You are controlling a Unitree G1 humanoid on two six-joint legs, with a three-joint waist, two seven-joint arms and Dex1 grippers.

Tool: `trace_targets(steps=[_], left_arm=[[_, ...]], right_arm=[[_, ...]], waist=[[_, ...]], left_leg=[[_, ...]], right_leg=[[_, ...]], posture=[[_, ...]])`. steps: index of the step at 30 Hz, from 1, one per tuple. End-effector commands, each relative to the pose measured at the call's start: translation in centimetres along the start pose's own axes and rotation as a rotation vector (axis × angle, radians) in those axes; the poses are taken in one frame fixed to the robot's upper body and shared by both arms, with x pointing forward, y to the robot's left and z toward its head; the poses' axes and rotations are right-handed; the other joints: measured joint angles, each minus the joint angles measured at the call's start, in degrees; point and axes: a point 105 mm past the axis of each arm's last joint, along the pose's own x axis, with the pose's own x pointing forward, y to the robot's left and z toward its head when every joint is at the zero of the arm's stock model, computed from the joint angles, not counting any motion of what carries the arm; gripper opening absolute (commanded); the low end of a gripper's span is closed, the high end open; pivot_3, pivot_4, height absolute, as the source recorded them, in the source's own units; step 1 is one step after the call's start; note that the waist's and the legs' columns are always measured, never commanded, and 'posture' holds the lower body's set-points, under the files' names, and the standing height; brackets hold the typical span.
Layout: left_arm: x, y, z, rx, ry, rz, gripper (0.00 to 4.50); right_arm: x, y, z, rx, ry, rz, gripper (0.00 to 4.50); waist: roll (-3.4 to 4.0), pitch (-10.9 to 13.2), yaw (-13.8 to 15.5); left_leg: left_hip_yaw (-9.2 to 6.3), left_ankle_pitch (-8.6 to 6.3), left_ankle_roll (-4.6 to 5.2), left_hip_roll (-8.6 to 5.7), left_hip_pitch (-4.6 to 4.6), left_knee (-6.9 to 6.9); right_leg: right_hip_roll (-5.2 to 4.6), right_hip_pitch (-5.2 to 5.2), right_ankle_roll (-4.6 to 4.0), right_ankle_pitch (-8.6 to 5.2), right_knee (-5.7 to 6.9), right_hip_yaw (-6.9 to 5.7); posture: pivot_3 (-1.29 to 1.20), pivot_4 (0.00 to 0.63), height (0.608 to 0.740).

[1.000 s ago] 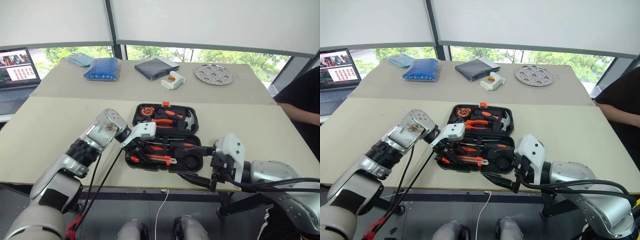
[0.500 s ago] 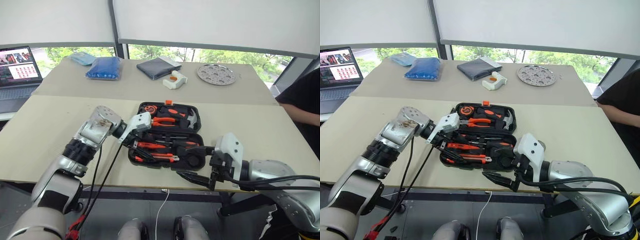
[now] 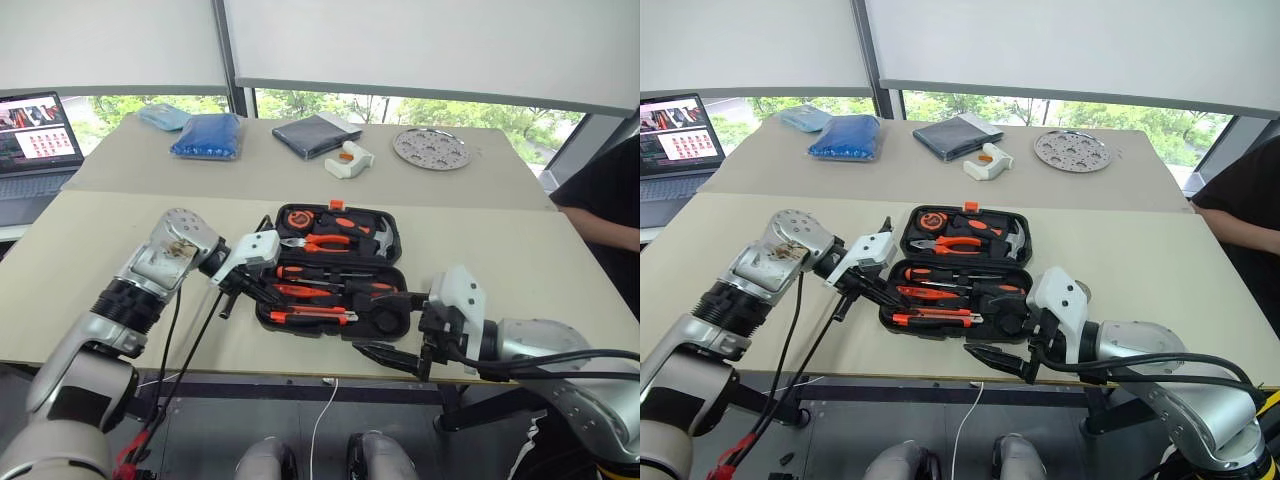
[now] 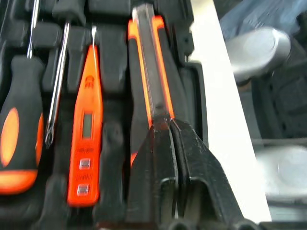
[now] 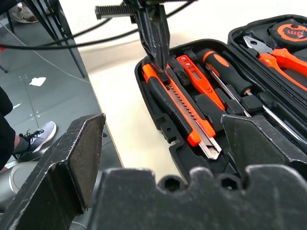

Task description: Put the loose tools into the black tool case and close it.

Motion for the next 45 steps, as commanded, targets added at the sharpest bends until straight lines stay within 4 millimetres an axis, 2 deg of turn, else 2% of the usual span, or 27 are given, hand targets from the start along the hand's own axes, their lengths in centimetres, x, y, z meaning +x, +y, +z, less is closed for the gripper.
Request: trace_targets(steps=[1,6,17,21,24,28,30,36,40,45], left_arm=[[-1.6,0.0,0.1,0.060,0.052,0.012,0.04],[-2.0,0.1,-1.0,0.077,0.103,0.015,0.04],[0.7,0.1,-1.5,0.115,0.127,-0.041,0.04],[0.7,0.3,-1.7,0.116,0.132,-0.032,0.04],[-0.6,1.0,-0.9,0.128,0.120,0.008,0.04],[-1.7,1.5,2.4,0.160,0.011,0.017,0.04],[-0.9,1.2,3.1,0.194,-0.002,-0.016,0.04],[2.1,0.9,3.1,0.257,0.033,-0.092,0.04],[3.4,0.9,2.2,0.273,0.079,-0.115,0.04],[4.6,0.7,0.2,0.297,0.166,-0.139,0.04]], right_arm=[[-0.4,0.1,0.8,-0.041,-0.025,-0.016,4.50],[-0.5,0.2,0.7,-0.037,-0.022,-0.021,4.50],[-0.6,0.2,0.6,-0.033,-0.018,-0.030,4.50],[-0.6,0.2,0.6,-0.028,-0.019,-0.030,4.50],[-0.6,0.3,0.6,-0.025,-0.019,-0.030,4.50],[-0.6,0.3,0.4,-0.021,-0.018,-0.027,4.50],[-0.5,0.3,0.4,-0.021,-0.019,-0.024,4.50],[-0.5,0.3,0.5,-0.023,-0.023,-0.024,4.50],[-0.6,0.3,0.5,-0.021,-0.020,-0.029,4.50],[-0.6,0.4,0.4,-0.016,-0.022,-0.033,4.50]], waist=[[0.00,0.0,0.0],[0.00,0.0,0.0],[0.00,0.0,-0.1],[0.00,0.0,-0.1],[0.00,0.0,-0.1],[0.00,0.0,0.0],[0.00,0.0,0.1],[0.00,0.0,0.0],[0.00,0.0,-0.1],[0.00,0.0,-0.1]], left_leg=[[0.00,0.00,0.00,0.00,-0.01,0.00],[0.00,0.00,0.00,0.00,0.01,-0.01],[0.00,0.00,0.01,-0.04,-0.01,0.03],[0.01,0.00,0.00,-0.04,0.01,0.02],[0.00,0.00,0.01,-0.04,0.01,0.02],[0.00,0.00,0.01,-0.02,-0.03,0.05],[-0.01,0.00,0.02,-0.03,-0.04,0.07],[-0.01,-0.01,0.04,-0.08,-0.02,0.11],[-0.01,-0.01,0.04,-0.07,-0.03,0.16],[-0.01,-0.01,0.04,-0.05,-0.01,0.16]], right_leg=[[0.00,0.00,0.00,0.00,-0.01,-0.01],[0.01,0.00,0.00,0.00,0.00,0.00],[0.01,0.01,0.02,0.01,0.00,0.01],[0.04,0.01,0.02,0.00,0.00,0.03],[0.04,0.01,0.02,0.00,0.00,0.03],[0.03,0.00,0.03,0.01,0.01,0.01],[0.00,0.00,0.04,0.01,0.00,0.00],[0.01,0.02,0.06,0.02,0.02,0.03],[0.03,0.02,0.06,0.03,0.02,0.04],[0.04,0.02,0.05,0.03,0.03,0.05]], posture=[[0.00,0.150,0.718],[0.00,0.150,0.718],[0.00,0.150,0.718],[0.00,0.150,0.718],[0.00,0.150,0.718],[0.00,0.150,0.718],[0.00,0.150,0.718],[0.00,0.150,0.718],[0.00,0.150,0.718],[0.00,0.150,0.718]])
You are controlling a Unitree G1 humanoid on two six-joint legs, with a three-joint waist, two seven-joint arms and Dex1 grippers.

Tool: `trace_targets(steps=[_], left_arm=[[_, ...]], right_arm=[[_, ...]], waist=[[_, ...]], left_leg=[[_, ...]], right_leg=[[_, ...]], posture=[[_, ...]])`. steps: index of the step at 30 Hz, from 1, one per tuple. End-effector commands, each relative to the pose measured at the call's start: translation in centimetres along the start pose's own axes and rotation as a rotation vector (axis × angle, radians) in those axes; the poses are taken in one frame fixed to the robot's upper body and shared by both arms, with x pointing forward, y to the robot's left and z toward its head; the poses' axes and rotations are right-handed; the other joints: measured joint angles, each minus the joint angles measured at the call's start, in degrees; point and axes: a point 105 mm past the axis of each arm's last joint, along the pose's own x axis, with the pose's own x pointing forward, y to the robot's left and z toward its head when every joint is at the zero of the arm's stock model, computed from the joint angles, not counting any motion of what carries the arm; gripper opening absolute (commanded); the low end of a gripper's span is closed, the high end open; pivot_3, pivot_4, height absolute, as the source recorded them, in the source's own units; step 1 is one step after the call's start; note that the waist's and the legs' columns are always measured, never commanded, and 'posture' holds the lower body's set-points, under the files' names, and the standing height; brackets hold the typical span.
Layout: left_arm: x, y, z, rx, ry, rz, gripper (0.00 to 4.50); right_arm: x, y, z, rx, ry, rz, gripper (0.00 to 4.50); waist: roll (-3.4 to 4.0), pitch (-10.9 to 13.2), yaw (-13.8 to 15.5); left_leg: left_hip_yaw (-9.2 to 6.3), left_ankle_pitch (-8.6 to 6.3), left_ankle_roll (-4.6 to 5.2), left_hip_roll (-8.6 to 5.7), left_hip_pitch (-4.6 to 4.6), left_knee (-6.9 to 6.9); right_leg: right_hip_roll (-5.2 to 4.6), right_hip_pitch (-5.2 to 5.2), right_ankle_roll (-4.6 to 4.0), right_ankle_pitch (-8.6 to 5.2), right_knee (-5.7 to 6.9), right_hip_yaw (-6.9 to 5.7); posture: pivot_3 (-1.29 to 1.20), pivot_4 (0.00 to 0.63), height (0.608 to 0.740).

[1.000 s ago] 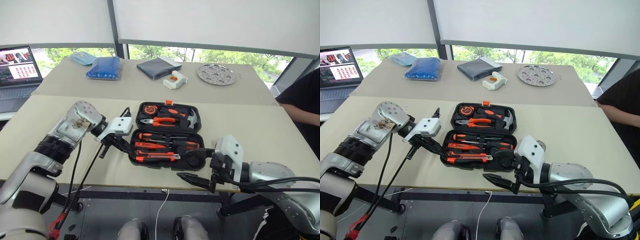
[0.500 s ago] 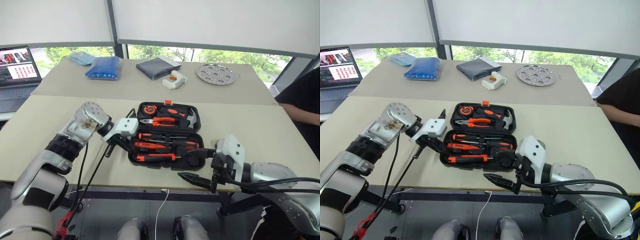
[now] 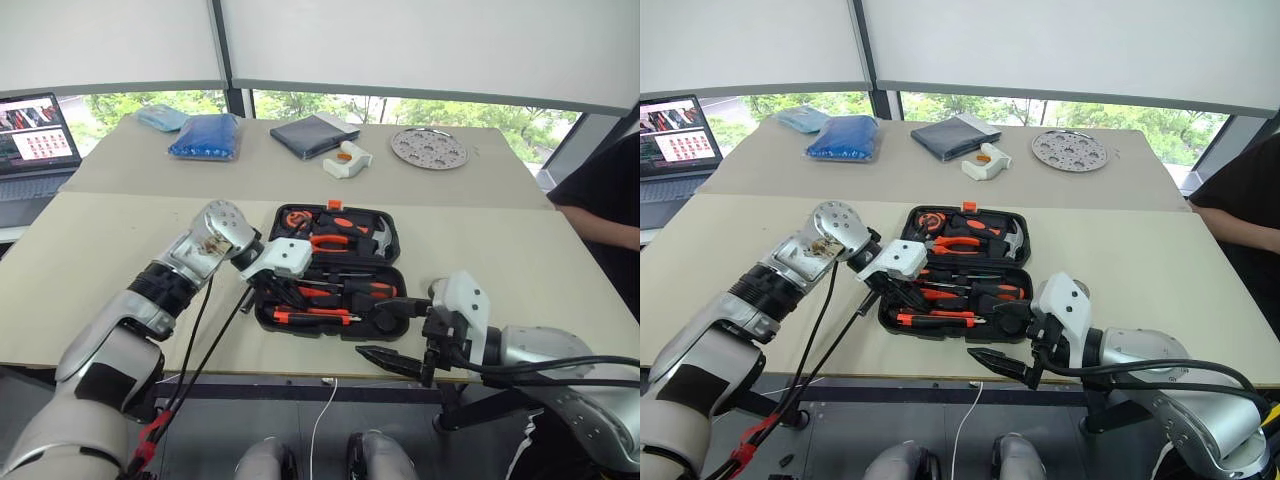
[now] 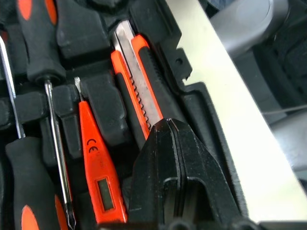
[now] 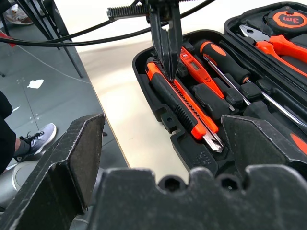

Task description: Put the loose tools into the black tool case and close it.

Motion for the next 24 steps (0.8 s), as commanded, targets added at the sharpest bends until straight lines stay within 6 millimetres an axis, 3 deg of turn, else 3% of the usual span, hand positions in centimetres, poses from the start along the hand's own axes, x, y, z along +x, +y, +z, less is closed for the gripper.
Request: trace_targets(steps=[1,4,7,11,14,15,18,22,24], left_arm=[[1.1,-0.9,-1.7,0.026,0.080,-0.039,0.04],[2.2,-2.0,-2.6,0.030,0.100,-0.080,0.04],[2.2,-1.5,-3.0,0.034,0.116,-0.030,0.04],[0.4,0.2,-1.2,-0.028,-0.028,0.096,0.04],[-2.4,1.3,1.4,-0.115,-0.259,0.193,0.75],[-3.5,1.3,2.2,-0.138,-0.338,0.216,1.25],[-6.1,1.2,3.6,-0.149,-0.500,0.317,2.22],[-7.7,1.4,5.3,-0.173,-0.672,0.410,3.61],[-7.6,0.9,5.6,-0.185,-0.691,0.396,4.24]], right_arm=[[-0.3,0.4,1.0,-0.043,-0.029,-0.007,4.50],[-0.3,0.4,0.9,-0.039,-0.031,-0.009,4.50],[-0.3,0.4,0.9,-0.037,-0.030,-0.011,4.50],[-0.7,0.1,0.8,-0.043,-0.019,-0.035,4.50],[-2.2,-1.2,0.7,-0.037,0.006,-0.105,4.50],[-3.0,-1.9,0.6,-0.032,0.021,-0.143,4.50],[-5.4,-4.7,0.0,-0.012,0.069,-0.285,4.50],[-6.9,-7.9,-1.5,0.001,0.152,-0.394,4.50],[-6.9,-9.4,-2.2,0.004,0.182,-0.428,4.50]], waist=[[0.00,0.0,0.1],[0.04,0.0,0.0],[0.09,-0.1,0.1],[0.16,-0.1,0.1],[0.15,-0.1,0.2],[0.15,-0.1,0.2],[0.15,-0.1,0.1],[0.15,-0.1,0.1],[0.15,-0.1,0.0]], left_leg=[[0.00,0.00,0.00,0.00,0.01,0.00],[-0.01,0.00,0.00,0.01,0.06,0.00],[-0.01,-0.01,0.01,0.02,0.24,-0.03],[-0.05,-0.13,0.20,0.03,0.49,-0.05],[-0.08,-0.18,0.29,0.03,0.40,0.00],[-0.12,-0.19,0.30,0.02,0.24,0.09],[-0.13,-0.17,0.29,0.02,-0.04,0.22],[-0.12,-0.17,0.29,-0.07,0.06,0.22],[-0.12,-0.17,0.29,-0.08,0.16,0.19]], right_leg=[[-0.01,0.01,0.00,0.00,0.00,0.00],[-0.02,0.04,-0.01,0.00,0.00,0.01],[-0.02,0.22,-0.01,-0.01,-0.02,0.01],[-0.11,0.52,0.02,-0.01,-0.06,-0.02],[-0.17,0.47,0.06,0.01,-0.03,-0.02],[-0.17,0.36,0.11,0.04,-0.02,-0.02],[-0.14,0.14,0.18,0.11,-0.01,-0.02],[-0.14,0.27,0.22,0.08,-0.08,0.01],[-0.14,0.39,0.31,0.02,-0.11,0.00]], posture=[[0.00,0.150,0.718],[0.00,0.150,0.718],[0.00,0.150,0.718],[0.00,0.150,0.718],[0.00,0.150,0.718],[0.00,0.150,0.718],[0.00,0.150,0.718],[0.00,0.150,0.718],[0.00,0.150,0.718]])
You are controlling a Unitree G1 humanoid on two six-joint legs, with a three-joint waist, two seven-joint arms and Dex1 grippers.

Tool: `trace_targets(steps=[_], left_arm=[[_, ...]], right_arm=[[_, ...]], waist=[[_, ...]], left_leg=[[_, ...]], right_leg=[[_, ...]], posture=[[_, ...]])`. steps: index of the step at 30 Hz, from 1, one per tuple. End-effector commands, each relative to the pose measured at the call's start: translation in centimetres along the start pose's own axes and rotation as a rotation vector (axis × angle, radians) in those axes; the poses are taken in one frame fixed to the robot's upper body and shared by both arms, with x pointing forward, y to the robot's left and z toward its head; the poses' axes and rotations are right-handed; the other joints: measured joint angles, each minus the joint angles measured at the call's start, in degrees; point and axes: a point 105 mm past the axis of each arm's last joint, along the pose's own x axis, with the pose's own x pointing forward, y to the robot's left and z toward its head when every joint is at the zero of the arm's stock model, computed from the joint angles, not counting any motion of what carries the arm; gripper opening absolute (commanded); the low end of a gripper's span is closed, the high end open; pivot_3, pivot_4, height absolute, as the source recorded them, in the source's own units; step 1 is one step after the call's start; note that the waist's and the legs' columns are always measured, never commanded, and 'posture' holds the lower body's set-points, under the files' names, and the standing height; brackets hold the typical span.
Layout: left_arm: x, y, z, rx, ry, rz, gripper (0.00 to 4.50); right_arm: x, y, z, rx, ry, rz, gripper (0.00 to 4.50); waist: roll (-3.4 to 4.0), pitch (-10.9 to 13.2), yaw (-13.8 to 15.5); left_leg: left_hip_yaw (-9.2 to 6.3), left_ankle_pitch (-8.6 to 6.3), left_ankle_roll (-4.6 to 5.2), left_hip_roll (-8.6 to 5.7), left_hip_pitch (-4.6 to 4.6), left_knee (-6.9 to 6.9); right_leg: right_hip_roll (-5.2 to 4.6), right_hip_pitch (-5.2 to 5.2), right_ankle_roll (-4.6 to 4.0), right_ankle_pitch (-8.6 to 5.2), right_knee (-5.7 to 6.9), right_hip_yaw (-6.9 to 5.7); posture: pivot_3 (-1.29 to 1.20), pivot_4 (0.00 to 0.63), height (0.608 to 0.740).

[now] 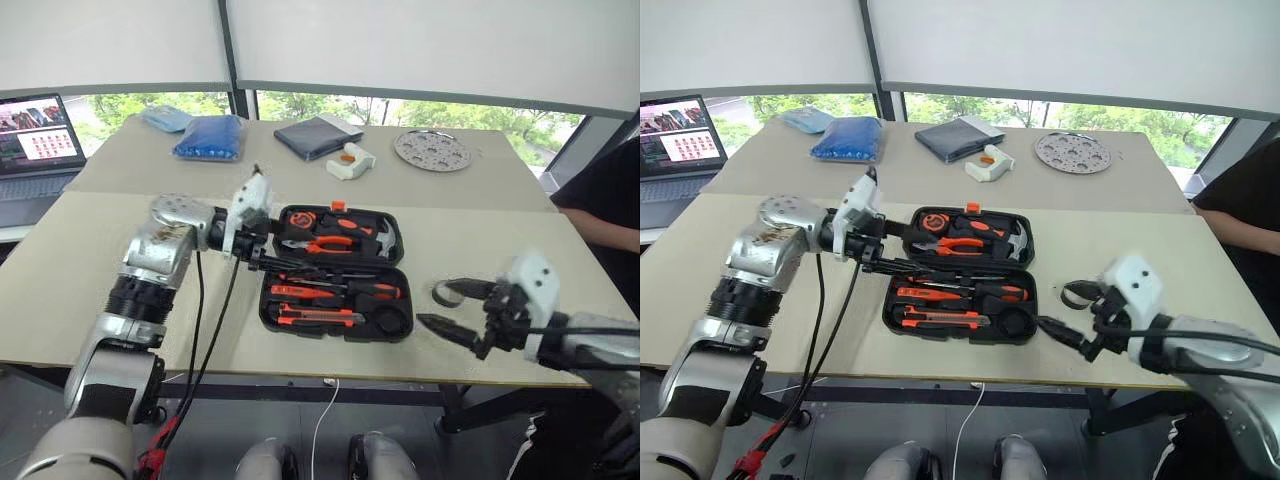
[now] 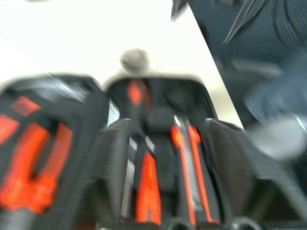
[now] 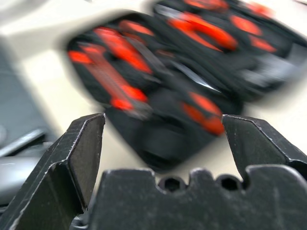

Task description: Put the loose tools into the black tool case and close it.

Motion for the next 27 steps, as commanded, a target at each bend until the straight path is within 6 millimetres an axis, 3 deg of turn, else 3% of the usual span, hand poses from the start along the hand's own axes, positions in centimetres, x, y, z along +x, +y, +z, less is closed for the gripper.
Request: trace_targets(steps=[1,4,10,14,17,21,24,27], left_arm=[[0.0,-1.1,1.2,0.003,-0.048,-0.013,4.48],[0.1,-2.0,0.3,0.022,-0.003,-0.027,4.48],[-0.2,-2.8,-0.8,0.020,0.069,-0.030,4.48],[-0.3,-2.8,-0.9,0.026,0.065,-0.002,4.50],[-0.4,-2.9,-0.9,0.033,0.076,-0.002,4.50],[-0.6,-3.1,-1.4,0.045,0.106,-0.008,4.50],[-0.7,-3.1,-1.7,0.041,0.119,-0.012,4.50],[-0.8,-3.0,-1.7,0.037,0.124,-0.011,4.50]], right_arm=[[0.9,-2.7,-0.3,-0.039,0.025,-0.078,4.50],[2.7,-4.3,-1.6,-0.053,0.076,-0.105,4.50],[5.6,-4.8,-3.5,-0.061,0.127,-0.053,4.50],[6.9,-5.4,-4.4,-0.040,0.139,-0.060,3.55],[7.4,-5.8,-4.2,-0.021,0.115,-0.069,2.45],[7.2,-5.5,-2.7,-0.002,0.055,-0.036,1.08],[6.6,-4.7,-0.4,-0.004,-0.009,0.011,0.03],[6.1,-2.0,2.5,-0.008,-0.096,0.139,0.01]], waist=[[0.00,0.0,-0.1],[0.02,0.0,-0.3],[0.06,0.0,-0.8],[0.10,0.0,-0.9],[0.11,0.1,-0.9],[0.15,0.1,-1.2],[0.22,0.1,-1.3],[0.27,0.1,-1.3]], left_leg=[[0.00,0.00,0.00,0.00,0.03,0.00],[0.00,0.01,-0.04,0.00,0.16,-0.03],[0.00,0.12,-0.23,0.03,0.24,-0.21],[0.01,0.13,-0.25,0.02,0.21,-0.23],[0.01,0.14,-0.25,0.02,0.21,-0.22],[0.01,0.15,-0.28,0.02,0.23,-0.24],[0.01,0.15,-0.28,0.02,0.23,-0.25],[0.01,0.15,-0.29,0.04,0.24,-0.25]], right_leg=[[0.00,0.03,0.01,0.00,0.00,0.00],[0.00,0.12,0.01,-0.01,0.02,0.02],[0.00,0.12,-0.10,-0.07,0.07,-0.01],[0.01,0.10,-0.12,-0.08,0.05,-0.03],[0.01,0.10,-0.12,-0.08,0.04,-0.04],[0.01,0.11,-0.12,-0.08,0.06,-0.04],[0.01,0.11,-0.12,-0.08,0.06,-0.04],[0.01,0.09,-0.13,-0.08,0.06,-0.03]], posture=[[0.00,0.150,0.718],[0.00,0.150,0.718],[0.00,0.150,0.718],[0.00,0.150,0.718],[0.00,0.150,0.718],[0.00,0.150,0.718],[0.00,0.150,0.718],[0.00,0.150,0.718]])
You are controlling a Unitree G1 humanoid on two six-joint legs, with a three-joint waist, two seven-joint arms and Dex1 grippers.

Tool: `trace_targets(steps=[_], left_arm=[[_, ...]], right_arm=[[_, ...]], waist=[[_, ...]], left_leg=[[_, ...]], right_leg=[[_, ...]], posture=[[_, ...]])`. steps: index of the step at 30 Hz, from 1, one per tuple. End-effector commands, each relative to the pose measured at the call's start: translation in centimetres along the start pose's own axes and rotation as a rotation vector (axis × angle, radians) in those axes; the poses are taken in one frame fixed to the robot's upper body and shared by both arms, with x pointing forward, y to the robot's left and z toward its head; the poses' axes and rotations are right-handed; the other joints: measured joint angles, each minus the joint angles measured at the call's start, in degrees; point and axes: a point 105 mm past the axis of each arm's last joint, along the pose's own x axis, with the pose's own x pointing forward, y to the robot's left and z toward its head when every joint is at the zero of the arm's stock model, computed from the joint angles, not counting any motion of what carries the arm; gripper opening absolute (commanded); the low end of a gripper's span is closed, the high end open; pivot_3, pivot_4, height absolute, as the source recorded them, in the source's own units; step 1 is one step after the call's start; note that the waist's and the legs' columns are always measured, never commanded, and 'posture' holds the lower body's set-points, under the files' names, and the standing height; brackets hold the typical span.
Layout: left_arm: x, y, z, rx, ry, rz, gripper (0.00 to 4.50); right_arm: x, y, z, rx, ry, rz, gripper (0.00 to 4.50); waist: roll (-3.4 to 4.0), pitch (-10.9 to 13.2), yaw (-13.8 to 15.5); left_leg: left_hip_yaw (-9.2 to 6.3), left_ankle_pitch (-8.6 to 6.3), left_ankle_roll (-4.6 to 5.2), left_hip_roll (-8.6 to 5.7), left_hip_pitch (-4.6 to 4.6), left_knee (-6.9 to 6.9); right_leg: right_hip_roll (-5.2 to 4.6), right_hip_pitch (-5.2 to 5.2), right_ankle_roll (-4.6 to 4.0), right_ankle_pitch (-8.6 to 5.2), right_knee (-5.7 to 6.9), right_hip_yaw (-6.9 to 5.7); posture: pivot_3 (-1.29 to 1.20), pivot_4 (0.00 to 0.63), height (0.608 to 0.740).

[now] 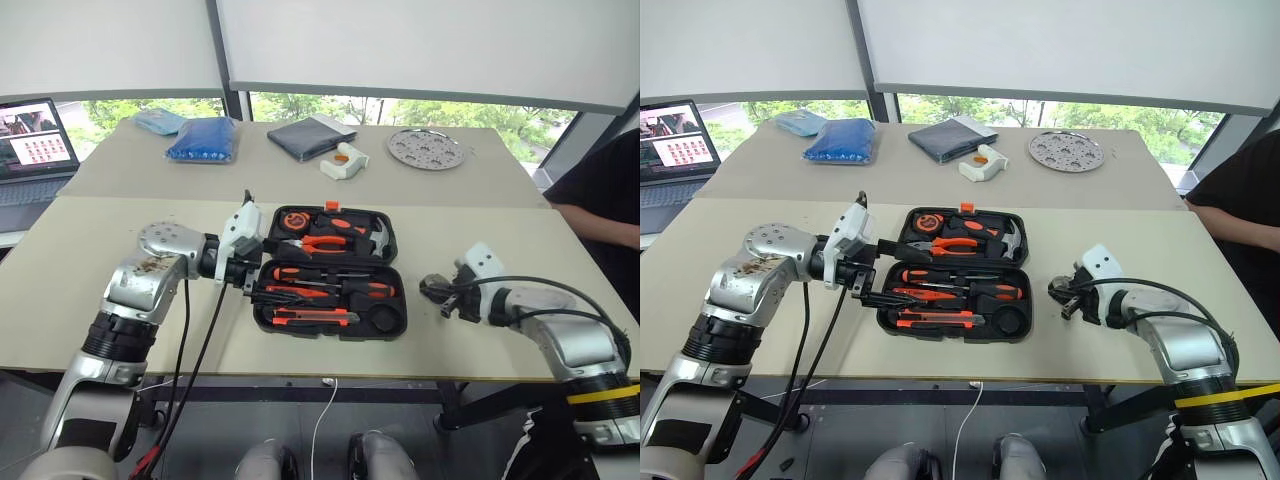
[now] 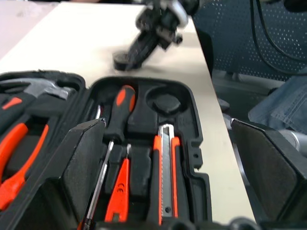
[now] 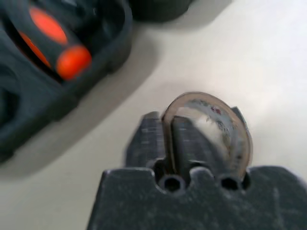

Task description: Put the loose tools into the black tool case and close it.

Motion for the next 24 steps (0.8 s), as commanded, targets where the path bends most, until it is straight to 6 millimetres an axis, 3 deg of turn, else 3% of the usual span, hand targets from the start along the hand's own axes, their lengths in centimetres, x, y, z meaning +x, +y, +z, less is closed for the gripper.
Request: trace_targets(steps=[1,2,4,8,12,16,22,24], left_arm=[[-0.2,0.1,0.7,0.045,0.005,-0.002,4.50],[-0.1,0.1,0.7,0.049,0.007,-0.005,4.50],[0.0,0.0,0.7,0.057,0.012,-0.009,4.50],[0.0,0.2,0.6,0.061,0.011,0.003,4.50],[-0.5,0.5,0.8,0.057,0.006,0.030,4.50],[-0.8,0.6,0.7,0.058,0.008,0.044,4.50],[-0.8,0.8,0.6,0.055,0.007,0.056,4.50],[-0.8,0.9,0.4,0.053,0.015,0.062,4.50]], right_arm=[[-1.3,4.5,4.7,-0.068,-0.120,0.202,0.01],[-1.4,6.4,4.5,-0.102,-0.099,0.277,0.01],[-1.4,8.4,3.9,-0.145,-0.056,0.335,0.01],[0.4,8.8,2.1,-0.116,-0.013,0.273,0.01],[0.8,9.3,0.9,-0.114,0.043,0.263,0.01],[0.5,8.5,0.0,-0.186,0.112,0.225,1.23],[-0.7,10.0,1.6,-0.161,0.059,0.317,3.24],[-1.2,10.3,2.5,-0.115,0.020,0.348,3.24]], waist=[[0.06,0.0,0.0],[0.11,0.1,0.0],[0.13,0.1,0.0],[0.13,0.1,0.1],[0.13,0.1,0.3],[0.14,0.1,0.2],[0.13,0.1,0.4],[0.13,0.1,0.4]], left_leg=[[0.00,0.00,0.00,0.01,0.00,-0.01],[0.00,0.00,0.00,0.01,0.00,-0.01],[-0.01,0.00,0.00,0.02,0.00,-0.07],[-0.01,-0.01,-0.01,-0.01,-0.01,-0.06],[0.00,-0.01,-0.01,-0.04,-0.09,-0.05],[0.00,0.00,0.00,-0.04,-0.09,-0.06],[-0.01,-0.01,-0.01,-0.02,-0.09,-0.07],[-0.01,0.00,0.00,-0.02,-0.09,-0.08]], right_leg=[[0.00,0.00,-0.01,0.00,0.00,0.00],[0.00,-0.01,-0.01,0.00,-0.01,0.01],[-0.01,-0.04,-0.04,-0.01,-0.01,0.02],[-0.04,-0.03,-0.05,-0.02,-0.02,-0.01],[-0.10,-0.11,-0.03,-0.01,0.01,-0.03],[-0.06,-0.12,-0.03,-0.01,0.01,-0.03],[-0.04,-0.12,-0.04,-0.02,-0.03,-0.03],[-0.03,-0.12,-0.04,-0.02,-0.02,-0.03]], posture=[[0.00,0.150,0.718],[0.00,0.150,0.718],[0.00,0.150,0.718],[0.00,0.150,0.718],[0.00,0.150,0.718],[0.00,0.150,0.718],[0.00,0.150,0.718],[0.00,0.150,0.718]])
